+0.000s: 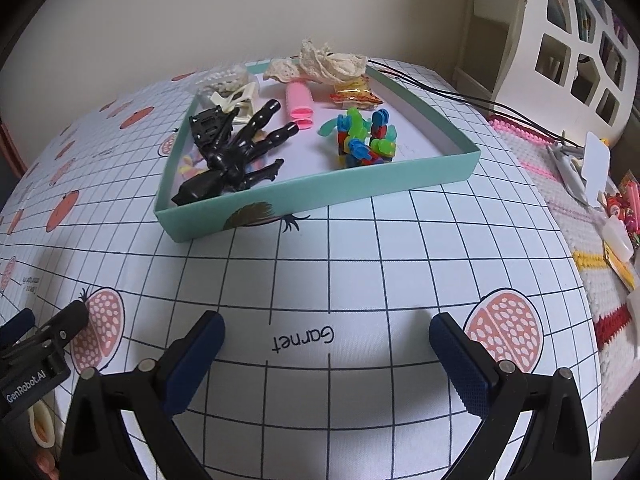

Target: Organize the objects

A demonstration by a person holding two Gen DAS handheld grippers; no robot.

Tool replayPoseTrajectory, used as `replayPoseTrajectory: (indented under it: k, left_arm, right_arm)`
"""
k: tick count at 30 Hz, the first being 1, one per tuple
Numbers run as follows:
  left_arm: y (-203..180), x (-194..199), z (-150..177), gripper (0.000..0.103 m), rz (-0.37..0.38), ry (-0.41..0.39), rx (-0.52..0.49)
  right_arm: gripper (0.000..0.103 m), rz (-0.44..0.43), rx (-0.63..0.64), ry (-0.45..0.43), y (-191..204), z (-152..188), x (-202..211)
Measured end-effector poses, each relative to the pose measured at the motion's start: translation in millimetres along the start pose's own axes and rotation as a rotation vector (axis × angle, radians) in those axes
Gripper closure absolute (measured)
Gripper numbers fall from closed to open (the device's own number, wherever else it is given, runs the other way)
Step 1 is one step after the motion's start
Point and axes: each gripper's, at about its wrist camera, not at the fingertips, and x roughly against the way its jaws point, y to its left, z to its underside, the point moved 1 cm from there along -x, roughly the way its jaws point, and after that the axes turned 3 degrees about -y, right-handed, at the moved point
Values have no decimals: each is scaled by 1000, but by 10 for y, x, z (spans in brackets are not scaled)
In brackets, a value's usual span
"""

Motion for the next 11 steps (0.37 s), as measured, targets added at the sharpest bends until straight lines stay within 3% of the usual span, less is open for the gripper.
replayPoseTrajectory:
  k: [11]
  left_arm:
    - [8, 8, -1, 0, -1, 2, 2]
  right_arm:
    - [0, 0, 0, -1, -5, 1, 1]
